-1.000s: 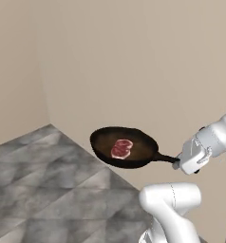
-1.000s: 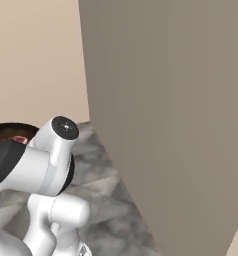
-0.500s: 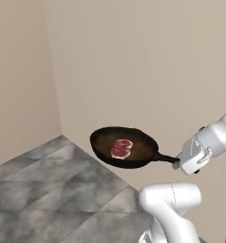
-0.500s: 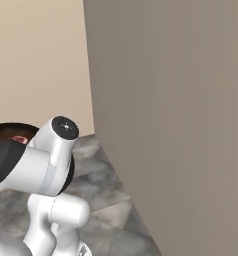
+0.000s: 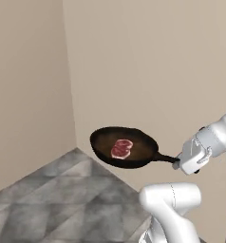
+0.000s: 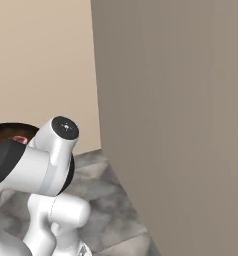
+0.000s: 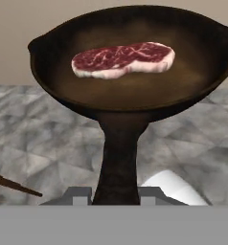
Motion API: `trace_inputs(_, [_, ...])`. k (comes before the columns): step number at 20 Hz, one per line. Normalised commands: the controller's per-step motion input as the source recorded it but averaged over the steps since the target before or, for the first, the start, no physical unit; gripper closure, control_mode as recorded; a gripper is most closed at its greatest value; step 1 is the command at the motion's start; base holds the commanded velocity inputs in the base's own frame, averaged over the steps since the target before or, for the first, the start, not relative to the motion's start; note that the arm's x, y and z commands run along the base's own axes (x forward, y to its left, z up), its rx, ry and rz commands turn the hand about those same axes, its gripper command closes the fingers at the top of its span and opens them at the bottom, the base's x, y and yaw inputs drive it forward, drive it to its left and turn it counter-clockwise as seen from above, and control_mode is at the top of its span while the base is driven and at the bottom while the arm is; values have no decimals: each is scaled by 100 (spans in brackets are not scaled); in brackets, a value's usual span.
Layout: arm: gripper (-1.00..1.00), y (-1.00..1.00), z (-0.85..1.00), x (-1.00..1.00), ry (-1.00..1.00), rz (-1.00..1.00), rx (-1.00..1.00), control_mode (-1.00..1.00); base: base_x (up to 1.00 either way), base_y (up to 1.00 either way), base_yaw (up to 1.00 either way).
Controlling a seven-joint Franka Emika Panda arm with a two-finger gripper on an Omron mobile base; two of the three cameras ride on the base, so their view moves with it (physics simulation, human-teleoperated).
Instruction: Pick up the pan with the steak in it and place it on the dining table. Then place the steak on the plate.
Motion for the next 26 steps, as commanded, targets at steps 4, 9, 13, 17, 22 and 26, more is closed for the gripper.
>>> trace_inputs(4, [100, 0, 0, 0, 0, 0, 0, 100, 84, 23, 14])
trace_inputs(9, [100, 0, 0, 0, 0, 0, 0, 100, 0, 0, 50])
trace_inputs(13, [100, 0, 0, 0, 0, 0, 0, 100, 0, 0, 50])
trace_inputs(17, [100, 0, 0, 0, 0, 0, 0, 100, 0, 0, 50])
trace_inputs(22, [100, 0, 0, 0, 0, 0, 0, 100, 0, 0, 50])
trace_inputs(26, [100, 0, 0, 0, 0, 0, 0, 100, 0, 0, 50])
